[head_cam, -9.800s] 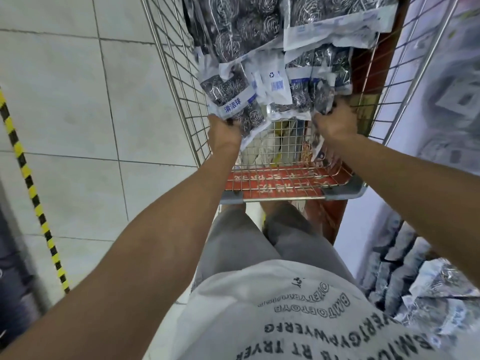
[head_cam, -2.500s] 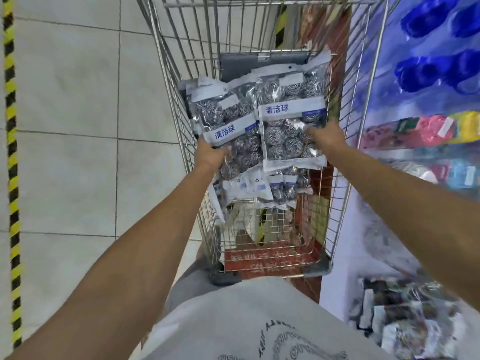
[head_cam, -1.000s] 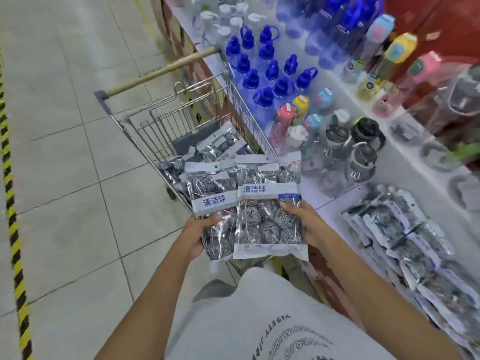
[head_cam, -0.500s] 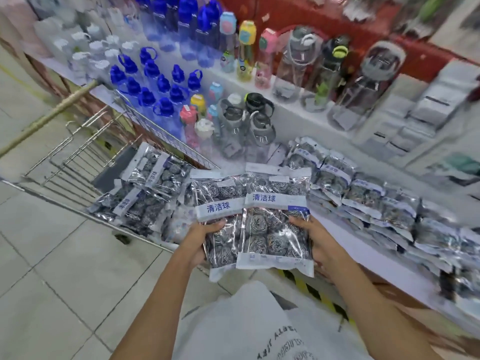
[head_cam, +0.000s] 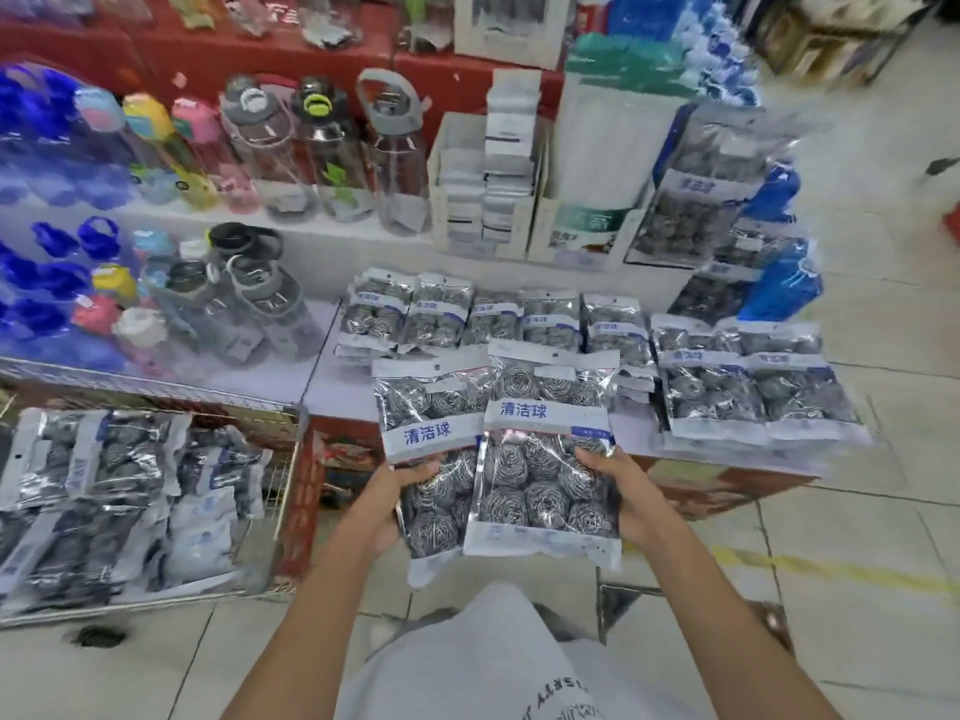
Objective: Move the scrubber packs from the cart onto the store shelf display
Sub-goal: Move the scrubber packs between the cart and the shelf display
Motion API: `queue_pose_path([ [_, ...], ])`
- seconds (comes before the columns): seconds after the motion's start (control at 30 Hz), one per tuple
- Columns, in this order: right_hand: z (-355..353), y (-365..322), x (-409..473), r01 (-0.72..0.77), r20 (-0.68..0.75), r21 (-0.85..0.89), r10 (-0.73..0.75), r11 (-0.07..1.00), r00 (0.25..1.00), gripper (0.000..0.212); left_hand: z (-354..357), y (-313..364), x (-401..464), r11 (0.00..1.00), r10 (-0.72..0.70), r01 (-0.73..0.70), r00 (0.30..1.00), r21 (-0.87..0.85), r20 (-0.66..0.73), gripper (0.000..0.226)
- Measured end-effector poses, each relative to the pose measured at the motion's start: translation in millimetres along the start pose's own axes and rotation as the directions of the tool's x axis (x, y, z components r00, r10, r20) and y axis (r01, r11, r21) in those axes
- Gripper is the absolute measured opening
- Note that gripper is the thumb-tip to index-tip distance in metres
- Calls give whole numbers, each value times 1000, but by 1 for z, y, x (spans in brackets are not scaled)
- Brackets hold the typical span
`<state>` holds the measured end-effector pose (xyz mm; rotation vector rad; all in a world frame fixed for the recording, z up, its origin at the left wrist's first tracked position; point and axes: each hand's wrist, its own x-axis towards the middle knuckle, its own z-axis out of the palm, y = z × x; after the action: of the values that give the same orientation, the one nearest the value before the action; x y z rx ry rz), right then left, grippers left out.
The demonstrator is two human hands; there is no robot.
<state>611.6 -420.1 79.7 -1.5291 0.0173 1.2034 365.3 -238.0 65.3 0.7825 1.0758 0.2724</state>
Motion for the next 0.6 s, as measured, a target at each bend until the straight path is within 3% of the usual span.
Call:
queue_pose_path([
  [0.1, -55, -7, -14, 0, -96, 41, 4, 999, 995, 93, 48, -18, 10, 996, -48, 43, 996, 75, 69, 45],
  [0.17, -89, -11, -22, -14, -107, 38, 18, 999, 994, 74, 80, -30, 19, 992, -91, 81, 991, 95, 101, 56],
  [0.33, -163, -17, -26, 44, -144, 163, -20, 986, 989, 41, 170, -40, 21, 985, -99, 83, 989, 148, 106, 44],
  [0.47, -208, -26, -19, 69, -214, 199, -26, 977, 977, 50, 224, -41, 37, 985, -77, 55, 988, 165, 133, 52],
  [0.6, -249, -39, -4, 66, -243, 206, -14, 976, 970, 73, 274, -37, 64, 982, -56, 26, 986, 186, 160, 39],
])
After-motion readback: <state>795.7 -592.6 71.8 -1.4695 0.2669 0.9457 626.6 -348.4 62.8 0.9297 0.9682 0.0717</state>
